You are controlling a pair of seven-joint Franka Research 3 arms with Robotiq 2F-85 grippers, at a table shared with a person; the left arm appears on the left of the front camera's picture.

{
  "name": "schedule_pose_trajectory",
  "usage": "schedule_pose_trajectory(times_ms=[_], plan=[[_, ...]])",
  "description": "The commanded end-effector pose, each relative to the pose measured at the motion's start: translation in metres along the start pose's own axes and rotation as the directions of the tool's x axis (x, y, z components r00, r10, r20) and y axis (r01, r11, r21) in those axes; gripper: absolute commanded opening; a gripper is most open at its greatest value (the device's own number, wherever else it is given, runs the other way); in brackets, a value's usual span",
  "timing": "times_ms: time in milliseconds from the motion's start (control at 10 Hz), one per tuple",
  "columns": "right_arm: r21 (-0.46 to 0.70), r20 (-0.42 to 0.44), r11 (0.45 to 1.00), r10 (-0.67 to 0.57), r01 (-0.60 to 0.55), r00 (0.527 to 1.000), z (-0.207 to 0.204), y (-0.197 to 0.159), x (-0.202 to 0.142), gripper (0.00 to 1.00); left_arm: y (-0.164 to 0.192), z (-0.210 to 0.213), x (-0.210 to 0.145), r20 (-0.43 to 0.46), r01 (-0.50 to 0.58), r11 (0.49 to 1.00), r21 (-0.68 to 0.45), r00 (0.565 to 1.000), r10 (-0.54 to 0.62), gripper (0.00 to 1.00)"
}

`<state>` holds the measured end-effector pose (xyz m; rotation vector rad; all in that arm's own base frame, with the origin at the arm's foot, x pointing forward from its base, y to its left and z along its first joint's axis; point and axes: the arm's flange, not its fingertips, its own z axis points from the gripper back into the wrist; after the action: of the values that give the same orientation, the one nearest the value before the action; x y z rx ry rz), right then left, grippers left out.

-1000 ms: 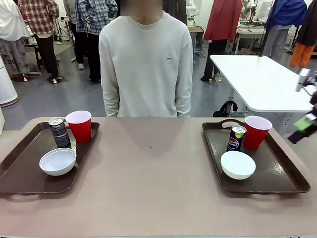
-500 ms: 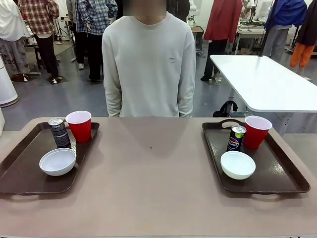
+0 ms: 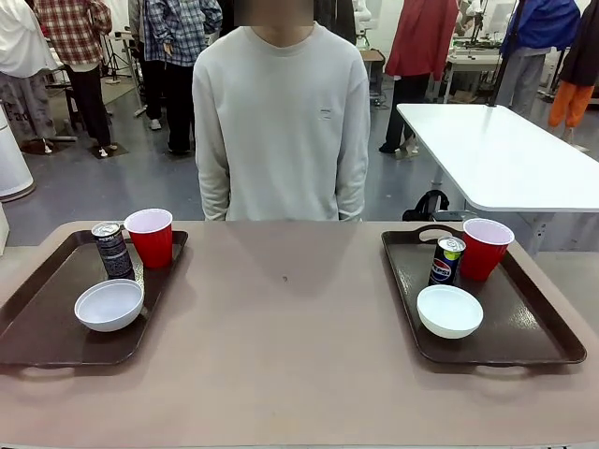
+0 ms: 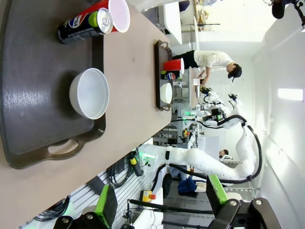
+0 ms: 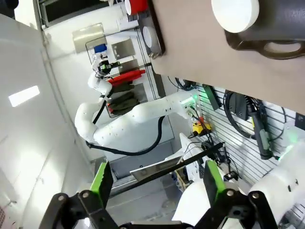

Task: Prepare tableware on both trays.
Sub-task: Pick up a Picnic Bowl from the table and place it on a Handle tray.

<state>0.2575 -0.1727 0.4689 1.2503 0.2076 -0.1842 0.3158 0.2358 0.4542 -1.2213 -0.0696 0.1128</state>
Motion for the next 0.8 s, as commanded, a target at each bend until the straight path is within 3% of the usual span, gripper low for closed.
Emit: schedule_pose_trajectory(times_ms=[0, 700], plan=[[0.028, -0.043, 1.000, -0.004, 0.005, 0.999, 0.0029, -0.0028, 0.0181, 1.00, -0.0021, -0.0016, -0.0013, 0.021, -0.005, 1.000, 0.000, 1.000, 0.005, 1.00], [0.028, -0.043, 1.000, -0.004, 0.005, 0.999, 0.0029, -0.0028, 0.0181, 1.00, -0.0021, -0.0016, -0.0013, 0.021, -0.005, 1.000, 0.000, 1.000, 0.005, 1.00]])
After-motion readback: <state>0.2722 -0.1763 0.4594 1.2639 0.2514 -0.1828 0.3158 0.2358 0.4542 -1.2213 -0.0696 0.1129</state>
